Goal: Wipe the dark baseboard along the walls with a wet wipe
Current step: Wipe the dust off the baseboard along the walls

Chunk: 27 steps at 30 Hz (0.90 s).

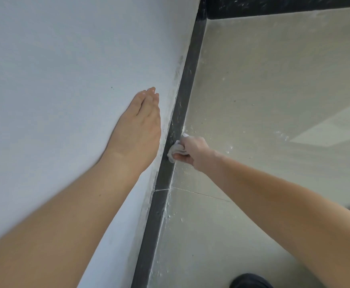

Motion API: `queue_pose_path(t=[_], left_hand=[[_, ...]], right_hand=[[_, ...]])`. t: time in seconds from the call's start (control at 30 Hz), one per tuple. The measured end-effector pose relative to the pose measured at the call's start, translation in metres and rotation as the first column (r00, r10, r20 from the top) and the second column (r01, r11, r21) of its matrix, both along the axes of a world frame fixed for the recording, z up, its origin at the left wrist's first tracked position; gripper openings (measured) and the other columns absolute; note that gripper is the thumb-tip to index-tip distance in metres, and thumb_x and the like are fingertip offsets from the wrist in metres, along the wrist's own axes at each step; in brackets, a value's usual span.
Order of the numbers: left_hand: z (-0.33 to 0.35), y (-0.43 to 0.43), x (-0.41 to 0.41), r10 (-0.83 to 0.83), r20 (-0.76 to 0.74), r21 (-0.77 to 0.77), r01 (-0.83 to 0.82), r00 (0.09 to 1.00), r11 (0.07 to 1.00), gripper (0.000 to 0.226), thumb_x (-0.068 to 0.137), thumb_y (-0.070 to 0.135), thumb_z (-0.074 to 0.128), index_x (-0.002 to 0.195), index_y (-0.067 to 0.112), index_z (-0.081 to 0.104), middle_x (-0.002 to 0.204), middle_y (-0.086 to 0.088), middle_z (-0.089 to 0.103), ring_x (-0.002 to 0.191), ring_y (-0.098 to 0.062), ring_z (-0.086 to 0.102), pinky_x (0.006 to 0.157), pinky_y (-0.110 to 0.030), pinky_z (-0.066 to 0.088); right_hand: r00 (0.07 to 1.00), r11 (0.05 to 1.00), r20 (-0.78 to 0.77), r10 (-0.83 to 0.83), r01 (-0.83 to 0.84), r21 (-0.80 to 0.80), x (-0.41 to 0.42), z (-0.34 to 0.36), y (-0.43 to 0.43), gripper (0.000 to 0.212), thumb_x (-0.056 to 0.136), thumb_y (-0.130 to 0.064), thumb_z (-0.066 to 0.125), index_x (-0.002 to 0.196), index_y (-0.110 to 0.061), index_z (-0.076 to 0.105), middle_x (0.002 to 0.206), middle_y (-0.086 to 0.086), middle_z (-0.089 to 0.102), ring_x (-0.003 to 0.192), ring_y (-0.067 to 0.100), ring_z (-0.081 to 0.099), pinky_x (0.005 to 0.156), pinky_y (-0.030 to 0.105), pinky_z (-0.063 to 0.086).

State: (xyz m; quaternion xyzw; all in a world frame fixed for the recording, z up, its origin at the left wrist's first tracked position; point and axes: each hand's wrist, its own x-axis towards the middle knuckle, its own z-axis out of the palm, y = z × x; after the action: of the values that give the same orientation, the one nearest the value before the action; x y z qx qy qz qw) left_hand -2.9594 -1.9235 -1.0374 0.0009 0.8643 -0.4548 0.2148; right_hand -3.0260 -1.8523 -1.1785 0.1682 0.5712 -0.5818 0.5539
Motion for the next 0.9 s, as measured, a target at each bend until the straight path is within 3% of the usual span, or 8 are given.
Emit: queue_pose_path(t=[0.17,0.27,0.4,0.5,0.57,0.63,0.73,0.9], left_hand=[[-0.003,-0.002,0.002,-0.024,0.017,0.01,0.024,1.0,1.0,0.06,0.097,0.026,0.02,0.147,-0.007,0.012,0.156,-0.023,0.007,0.144,-0.038,0.002,0.117,-0.045,0.002],[-0.001,-0.001,0.0,-0.02,0.015,-0.007,0.02,1.0,1.0,0.06,0.097,0.025,0.02,0.146,-0.008,0.012,0.156,-0.023,0.007,0.144,-0.038,0.003,0.117,-0.045,0.002],[-0.001,-0.001,0.001,-0.007,0.006,0.002,0.007,1.0,1.0,0.06,0.097,0.026,0.019,0.147,-0.007,0.01,0.157,-0.022,0.007,0.145,-0.037,0.002,0.118,-0.045,0.001],[-0.002,-0.001,0.002,0.002,0.012,0.011,-0.002,1.0,1.0,0.06,0.097,0.026,0.019,0.147,-0.007,0.009,0.157,-0.021,0.006,0.145,-0.036,0.001,0.118,-0.045,0.002],[-0.001,-0.001,0.003,-0.006,0.002,0.028,0.006,1.0,1.0,0.061,0.097,0.026,0.018,0.147,-0.006,0.009,0.157,-0.021,0.005,0.145,-0.036,0.0,0.118,-0.045,0.001],[0.0,0.001,0.004,-0.003,0.002,0.034,0.003,1.0,0.999,0.061,0.097,0.026,0.018,0.147,-0.007,0.007,0.157,-0.022,0.005,0.145,-0.037,0.0,0.117,-0.045,0.001],[0.0,0.002,0.006,-0.016,-0.007,0.035,0.017,1.0,0.999,0.062,0.096,0.027,0.018,0.147,-0.007,0.01,0.157,-0.021,0.008,0.145,-0.036,0.003,0.118,-0.045,0.002],[0.004,0.006,-0.001,0.013,-0.055,0.086,-0.008,0.998,0.996,0.063,0.088,0.034,0.024,0.142,0.005,0.04,0.152,-0.01,0.033,0.142,-0.025,0.026,0.112,-0.041,0.004]], right_hand=[[0.973,0.988,-0.177,-0.15,0.155,0.014,-0.018,-0.001,0.012,0.015,0.092,-0.019,0.052,0.086,-0.006,0.058,0.073,0.012,0.063,0.054,0.02,0.059,0.065,0.036,0.059],[0.976,0.994,-0.209,0.067,-0.047,0.101,0.022,-0.011,0.041,0.033,0.088,-0.026,0.048,0.081,0.001,0.066,0.072,0.019,0.071,0.053,0.025,0.062,0.06,0.04,0.057],[0.951,0.95,0.028,0.308,-0.309,0.042,0.087,-0.016,0.071,0.019,0.087,-0.016,0.051,0.082,-0.002,0.064,0.071,0.015,0.066,0.058,0.028,0.063,0.061,0.04,0.059],[0.942,0.969,0.235,0.24,-0.216,-0.121,0.098,-0.013,0.058,0.005,0.09,-0.011,0.05,0.085,-0.009,0.051,0.071,0.016,0.056,0.056,0.025,0.058,0.056,0.03,0.054],[0.916,0.975,0.358,0.178,-0.115,-0.192,0.089,-0.013,0.037,0.017,0.096,-0.011,0.036,0.08,-0.017,0.037,0.064,0.009,0.036,0.05,0.019,0.043,0.047,0.023,0.04],[0.929,0.979,0.327,0.172,-0.123,-0.165,0.069,-0.012,0.02,0.023,0.097,-0.007,0.028,0.077,-0.015,0.037,0.061,0.007,0.033,0.046,0.015,0.035,0.042,0.022,0.034],[0.974,0.985,0.156,0.165,-0.156,-0.067,0.034,-0.007,0.009,0.021,0.096,-0.006,0.042,0.076,-0.015,0.043,0.083,0.008,0.051,0.061,0.013,0.054,0.048,0.019,0.052],[0.992,0.992,0.111,-0.055,0.067,-0.106,-0.015,0.001,0.003,0.014,0.095,-0.005,0.047,0.082,-0.011,0.049,0.087,0.008,0.055,0.068,0.016,0.059,0.056,0.023,0.058]])
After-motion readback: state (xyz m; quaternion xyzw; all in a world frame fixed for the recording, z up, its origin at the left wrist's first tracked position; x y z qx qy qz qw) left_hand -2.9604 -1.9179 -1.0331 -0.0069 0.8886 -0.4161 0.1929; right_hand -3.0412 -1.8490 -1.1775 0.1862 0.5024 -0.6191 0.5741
